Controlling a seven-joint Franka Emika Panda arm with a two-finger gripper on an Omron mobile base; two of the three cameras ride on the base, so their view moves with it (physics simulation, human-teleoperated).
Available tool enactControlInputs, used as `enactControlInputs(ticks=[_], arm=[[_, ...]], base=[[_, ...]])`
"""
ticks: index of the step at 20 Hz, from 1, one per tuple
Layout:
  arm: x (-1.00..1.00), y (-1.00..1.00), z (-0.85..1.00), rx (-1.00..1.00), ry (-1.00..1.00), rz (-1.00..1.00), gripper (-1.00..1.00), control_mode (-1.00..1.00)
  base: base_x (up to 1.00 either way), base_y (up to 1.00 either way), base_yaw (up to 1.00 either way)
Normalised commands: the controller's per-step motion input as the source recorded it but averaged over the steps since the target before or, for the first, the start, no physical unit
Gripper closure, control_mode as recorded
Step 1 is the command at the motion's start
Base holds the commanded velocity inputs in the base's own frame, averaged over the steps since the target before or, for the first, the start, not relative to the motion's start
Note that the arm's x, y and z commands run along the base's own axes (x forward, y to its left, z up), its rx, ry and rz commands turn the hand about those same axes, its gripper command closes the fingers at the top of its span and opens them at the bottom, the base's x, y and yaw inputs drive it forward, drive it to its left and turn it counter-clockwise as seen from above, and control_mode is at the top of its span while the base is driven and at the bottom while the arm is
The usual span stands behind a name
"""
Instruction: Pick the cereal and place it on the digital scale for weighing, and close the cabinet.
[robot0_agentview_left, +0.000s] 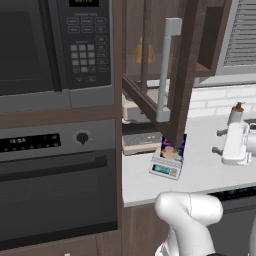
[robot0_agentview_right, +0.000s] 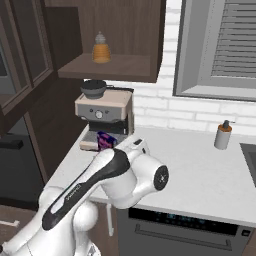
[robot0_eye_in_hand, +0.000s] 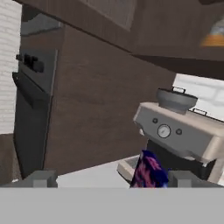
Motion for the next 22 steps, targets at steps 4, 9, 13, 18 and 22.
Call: enactControlInputs(ticks=[4,9,13,18,22], arm=[[-1.0,1.0,0.85,0.0,-0.5,-0.31,-1.0,-1.0],[-0.95,1.0,0.84,0.0,-0.38,-0.33,-1.0,-1.0],[-0.99,1.0,0.77,0.0,-0.15,-0.35,-1.0,-1.0],[-0.94,1.0,0.55,0.0,-0.01,-0.36,-1.0,-1.0],[-0.54,1.0,0.04,0.01,0.0,-0.33,-1.0,-1.0]], base=[[0.0,0.0,0.0],[0.0,0.0,0.0],[0.0,0.0,0.0],[0.0,0.0,0.0],[0.0,0.0,0.0]])
